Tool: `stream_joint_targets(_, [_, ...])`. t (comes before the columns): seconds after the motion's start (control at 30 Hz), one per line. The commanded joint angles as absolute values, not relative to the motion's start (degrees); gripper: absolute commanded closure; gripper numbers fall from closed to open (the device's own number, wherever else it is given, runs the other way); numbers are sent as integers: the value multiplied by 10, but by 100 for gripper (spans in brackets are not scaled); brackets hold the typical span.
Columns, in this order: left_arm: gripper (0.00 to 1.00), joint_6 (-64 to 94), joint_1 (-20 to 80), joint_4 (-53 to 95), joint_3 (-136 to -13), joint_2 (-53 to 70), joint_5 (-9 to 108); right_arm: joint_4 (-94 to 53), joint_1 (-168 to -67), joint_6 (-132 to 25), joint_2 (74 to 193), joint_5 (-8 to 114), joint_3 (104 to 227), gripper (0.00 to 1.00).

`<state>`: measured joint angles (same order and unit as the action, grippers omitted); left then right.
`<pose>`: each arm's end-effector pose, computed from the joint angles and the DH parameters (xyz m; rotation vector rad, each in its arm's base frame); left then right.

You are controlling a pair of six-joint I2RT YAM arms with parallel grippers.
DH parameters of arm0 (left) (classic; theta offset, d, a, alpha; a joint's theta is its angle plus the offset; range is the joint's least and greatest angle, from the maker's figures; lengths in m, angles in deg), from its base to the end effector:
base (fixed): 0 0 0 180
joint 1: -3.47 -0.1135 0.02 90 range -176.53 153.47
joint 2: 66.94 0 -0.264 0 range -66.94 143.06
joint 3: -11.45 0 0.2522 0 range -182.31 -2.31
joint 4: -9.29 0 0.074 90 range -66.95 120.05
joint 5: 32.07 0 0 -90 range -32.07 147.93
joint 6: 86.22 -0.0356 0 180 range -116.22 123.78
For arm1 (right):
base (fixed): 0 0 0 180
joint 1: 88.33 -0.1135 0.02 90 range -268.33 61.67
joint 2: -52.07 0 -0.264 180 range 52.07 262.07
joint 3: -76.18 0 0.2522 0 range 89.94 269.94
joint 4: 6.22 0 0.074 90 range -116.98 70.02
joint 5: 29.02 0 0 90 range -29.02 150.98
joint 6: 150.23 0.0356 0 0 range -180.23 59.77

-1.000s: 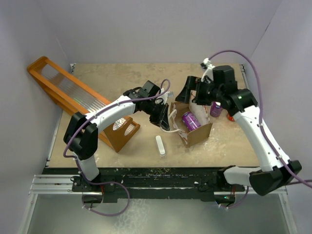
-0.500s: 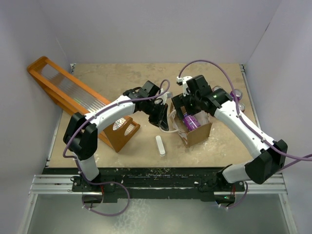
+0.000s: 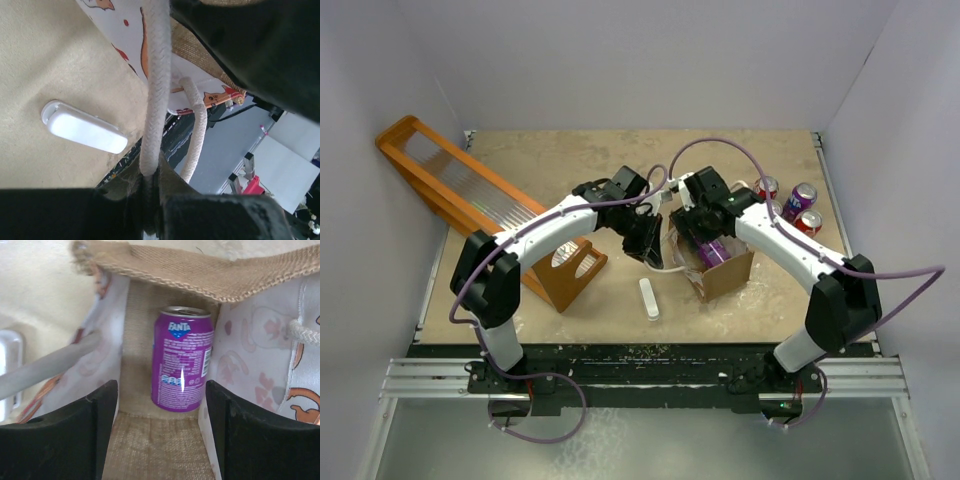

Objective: Take the beverage out of the canvas bag

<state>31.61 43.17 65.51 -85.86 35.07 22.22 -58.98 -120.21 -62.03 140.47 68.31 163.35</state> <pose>0.2763 -0.2564 0.2611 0.5285 2.7943 -1.1674 0.2818 0.1699 0.2836 -0.6751 2.4101 0.0563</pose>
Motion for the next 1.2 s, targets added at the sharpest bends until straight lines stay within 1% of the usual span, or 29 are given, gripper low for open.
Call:
stream_joint_targets(0.0, [100, 291, 428, 660, -888, 340, 229, -567, -1203, -616, 1415, 755, 1614, 26])
stream_joint_targets(0.17, [100, 285, 422, 665, -889, 336, 234, -538, -1204, -598, 1449, 780, 1590, 23])
stream_joint_targets(0.43, [100, 275, 409, 672, -886, 333, 232, -489, -1204, -532, 1497, 783, 1563, 22])
stream_joint_targets(0.63, [100, 267, 406, 676, -891, 334, 229, -480, -1204, -470, 1547, 818, 1560, 22])
stream_joint_targets(0.73, [100, 262, 406, 682, -897, 334, 231, -503, -1204, -439, 1562, 837, 1576, 26])
stream_joint_targets(0.8, [100, 259, 406, 685, -898, 332, 235, -512, -1204, -424, 1553, 839, 1581, 32])
stream_joint_targets(0.93, [100, 256, 406, 686, -898, 326, 239, -505, -1204, -396, 1511, 812, 1577, 54])
stream_joint_targets(0.97, [99, 257, 406, 686, -899, 325, 239, -505, -1204, -391, 1499, 807, 1578, 60])
stream_joint_targets(1.07, [92, 256, 406, 685, -900, 320, 239, -502, -1204, -367, 1456, 783, 1580, 72])
stream_joint_targets(1.17, [87, 256, 406, 683, -901, 313, 242, -494, -1204, -338, 1417, 760, 1580, 88])
